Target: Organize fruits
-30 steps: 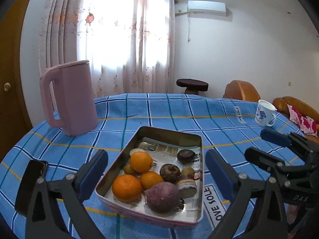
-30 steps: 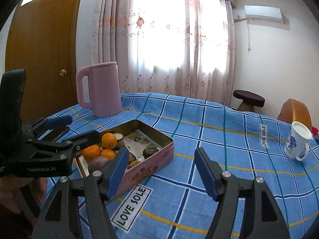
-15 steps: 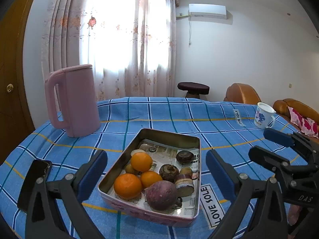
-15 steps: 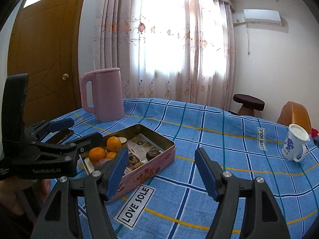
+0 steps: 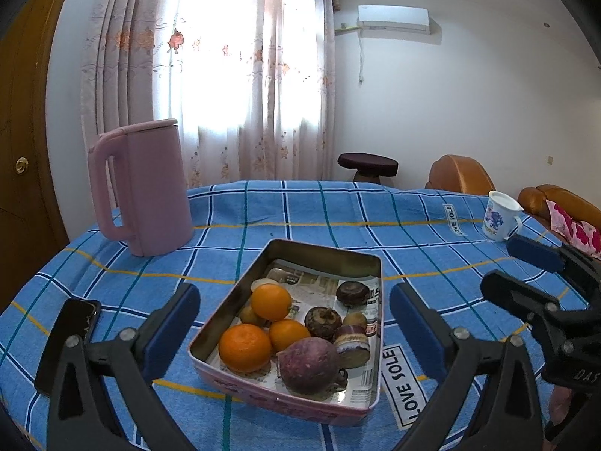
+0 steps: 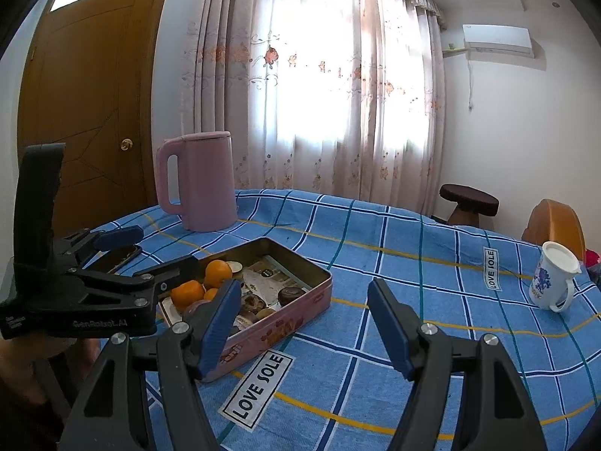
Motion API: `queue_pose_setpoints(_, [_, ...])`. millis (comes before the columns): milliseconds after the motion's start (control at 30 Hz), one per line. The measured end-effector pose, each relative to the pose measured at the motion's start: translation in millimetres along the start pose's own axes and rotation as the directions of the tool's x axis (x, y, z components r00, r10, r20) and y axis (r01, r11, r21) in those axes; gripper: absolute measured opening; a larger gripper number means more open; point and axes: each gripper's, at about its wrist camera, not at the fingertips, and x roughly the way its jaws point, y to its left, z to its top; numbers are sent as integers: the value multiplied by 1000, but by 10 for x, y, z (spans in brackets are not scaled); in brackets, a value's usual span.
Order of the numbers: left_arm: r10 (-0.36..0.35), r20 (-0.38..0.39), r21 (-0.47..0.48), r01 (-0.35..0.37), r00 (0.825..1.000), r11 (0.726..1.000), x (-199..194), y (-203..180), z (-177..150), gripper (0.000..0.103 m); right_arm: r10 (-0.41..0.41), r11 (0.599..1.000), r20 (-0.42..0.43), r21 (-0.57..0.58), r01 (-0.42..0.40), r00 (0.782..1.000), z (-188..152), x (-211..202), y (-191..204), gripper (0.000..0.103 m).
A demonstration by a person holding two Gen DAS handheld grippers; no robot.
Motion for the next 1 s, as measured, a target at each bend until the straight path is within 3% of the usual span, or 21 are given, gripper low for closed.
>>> queue_pose_setpoints(433, [5, 43, -8, -4, 999, 1000, -127, -18, 88, 103, -18, 1000, 25, 6, 18, 1000, 0, -92, -57, 72])
queue_pose_setpoints(1000, [6, 27, -4, -6, 1000, 1000, -110, -67, 69, 103, -24, 999, 10, 23, 24, 1000, -108, -108, -122, 72])
